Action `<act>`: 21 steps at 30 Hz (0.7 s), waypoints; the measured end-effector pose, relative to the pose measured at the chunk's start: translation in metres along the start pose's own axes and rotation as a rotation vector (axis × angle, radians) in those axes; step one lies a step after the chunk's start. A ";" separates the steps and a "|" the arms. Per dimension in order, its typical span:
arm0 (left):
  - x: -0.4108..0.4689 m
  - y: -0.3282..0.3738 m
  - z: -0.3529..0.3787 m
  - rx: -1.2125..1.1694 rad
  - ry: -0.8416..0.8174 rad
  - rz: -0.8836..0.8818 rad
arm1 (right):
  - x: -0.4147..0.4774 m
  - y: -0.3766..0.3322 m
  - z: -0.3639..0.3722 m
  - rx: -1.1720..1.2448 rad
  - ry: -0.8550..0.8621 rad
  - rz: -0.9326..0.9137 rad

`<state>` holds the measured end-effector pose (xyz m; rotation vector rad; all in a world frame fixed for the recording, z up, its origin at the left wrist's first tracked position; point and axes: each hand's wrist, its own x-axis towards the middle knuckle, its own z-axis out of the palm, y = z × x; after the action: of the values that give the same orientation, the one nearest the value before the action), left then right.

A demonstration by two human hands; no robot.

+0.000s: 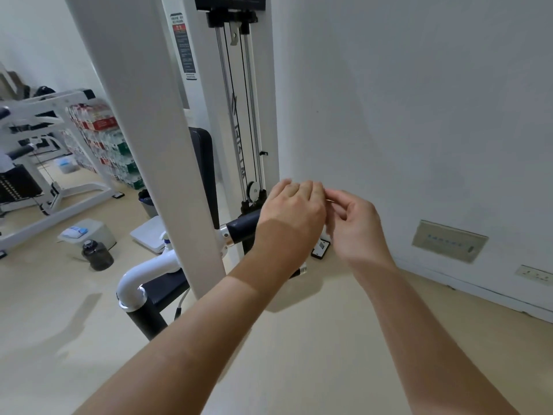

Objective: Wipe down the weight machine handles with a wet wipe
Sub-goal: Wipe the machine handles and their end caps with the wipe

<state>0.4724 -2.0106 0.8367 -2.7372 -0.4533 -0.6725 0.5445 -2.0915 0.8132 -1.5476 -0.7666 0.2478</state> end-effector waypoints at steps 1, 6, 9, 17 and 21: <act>0.002 -0.001 0.001 -0.002 -0.020 0.051 | 0.001 0.000 -0.001 0.031 0.024 0.028; -0.014 -0.007 0.005 -0.027 0.162 0.142 | -0.007 0.004 -0.004 -0.077 0.091 -0.012; -0.025 -0.006 0.011 -0.094 0.279 0.064 | -0.007 -0.002 -0.008 -0.178 -0.046 -0.049; -0.035 0.000 -0.006 -0.060 0.243 -0.074 | -0.003 0.004 -0.012 -0.464 0.161 -0.375; -0.045 -0.005 -0.014 -0.008 0.165 -0.165 | -0.005 0.010 -0.002 -0.319 0.200 -0.124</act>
<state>0.4269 -2.0216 0.8280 -2.6446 -0.6433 -0.9345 0.5448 -2.0955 0.8024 -1.7850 -0.7651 -0.1264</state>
